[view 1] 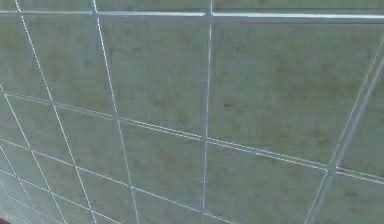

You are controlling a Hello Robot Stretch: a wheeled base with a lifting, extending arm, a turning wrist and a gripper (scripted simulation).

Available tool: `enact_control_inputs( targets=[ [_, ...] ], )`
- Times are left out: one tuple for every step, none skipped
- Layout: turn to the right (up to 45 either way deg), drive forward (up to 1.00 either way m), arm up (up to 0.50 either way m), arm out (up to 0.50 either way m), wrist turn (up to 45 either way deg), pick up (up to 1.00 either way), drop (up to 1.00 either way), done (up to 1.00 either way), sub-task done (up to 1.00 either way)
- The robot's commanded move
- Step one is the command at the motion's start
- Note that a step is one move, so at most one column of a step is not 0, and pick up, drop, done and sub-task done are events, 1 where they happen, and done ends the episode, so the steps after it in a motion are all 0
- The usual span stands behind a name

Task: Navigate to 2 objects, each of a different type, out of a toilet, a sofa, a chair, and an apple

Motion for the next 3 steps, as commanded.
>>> enact_control_inputs(
  targets=[
    [-45.0,0.0,0.0,0.0,0.0,0.0,0.0,0.0,0.0],
    [-18.0,0.0,0.0,0.0,0.0,0.0,0.0,0.0,0.0],
    [0.0,1.0,0.0,0.0,0.0,0.0,0.0,0.0,0.0]
  ],
)
